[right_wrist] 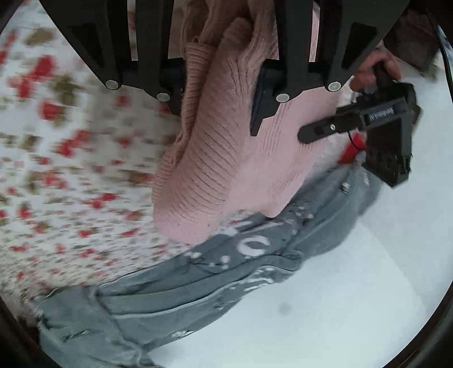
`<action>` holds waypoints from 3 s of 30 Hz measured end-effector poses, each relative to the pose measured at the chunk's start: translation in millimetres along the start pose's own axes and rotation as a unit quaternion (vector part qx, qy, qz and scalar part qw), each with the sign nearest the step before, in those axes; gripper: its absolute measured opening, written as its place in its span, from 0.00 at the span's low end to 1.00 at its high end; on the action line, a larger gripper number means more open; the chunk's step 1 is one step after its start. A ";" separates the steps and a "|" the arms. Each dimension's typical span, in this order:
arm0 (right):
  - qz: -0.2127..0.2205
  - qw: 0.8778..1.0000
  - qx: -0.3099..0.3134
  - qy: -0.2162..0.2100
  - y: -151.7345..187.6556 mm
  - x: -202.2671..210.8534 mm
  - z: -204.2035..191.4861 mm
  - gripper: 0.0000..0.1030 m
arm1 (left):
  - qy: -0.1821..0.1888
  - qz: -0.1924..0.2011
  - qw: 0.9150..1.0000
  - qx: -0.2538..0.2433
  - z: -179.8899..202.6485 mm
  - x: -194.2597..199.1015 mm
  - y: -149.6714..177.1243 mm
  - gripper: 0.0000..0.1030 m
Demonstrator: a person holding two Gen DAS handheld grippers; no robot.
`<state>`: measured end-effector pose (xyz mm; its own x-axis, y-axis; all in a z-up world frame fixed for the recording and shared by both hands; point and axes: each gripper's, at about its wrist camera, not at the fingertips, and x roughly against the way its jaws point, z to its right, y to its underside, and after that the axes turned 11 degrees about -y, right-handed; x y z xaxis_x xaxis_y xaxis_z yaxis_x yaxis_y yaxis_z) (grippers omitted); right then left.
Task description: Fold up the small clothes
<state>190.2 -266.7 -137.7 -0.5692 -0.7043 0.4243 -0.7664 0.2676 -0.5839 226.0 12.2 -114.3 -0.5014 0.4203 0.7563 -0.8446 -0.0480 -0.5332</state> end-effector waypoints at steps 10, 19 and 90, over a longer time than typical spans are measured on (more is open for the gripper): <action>-0.080 0.997 -0.012 -0.016 -22.0 -128.4 -10.8 0.34 | -0.108 -0.030 0.993 0.035 -88.7 -24.4 -20.8 0.42; -0.076 0.985 0.136 0.079 -28.3 -116.1 -34.6 0.56 | -0.115 0.061 0.991 -0.028 -89.5 -4.0 -29.3 0.54; 0.022 0.946 0.219 0.238 92.8 86.1 -170.1 0.95 | -0.266 0.142 0.953 -0.007 52.1 157.3 143.8 0.81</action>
<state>19.5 -190.7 -37.5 -0.7474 -0.2954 0.5950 -0.6008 -0.0816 -0.7952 15.9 24.2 -52.2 -0.7368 -0.1278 0.6639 -0.6600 -0.0769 -0.7473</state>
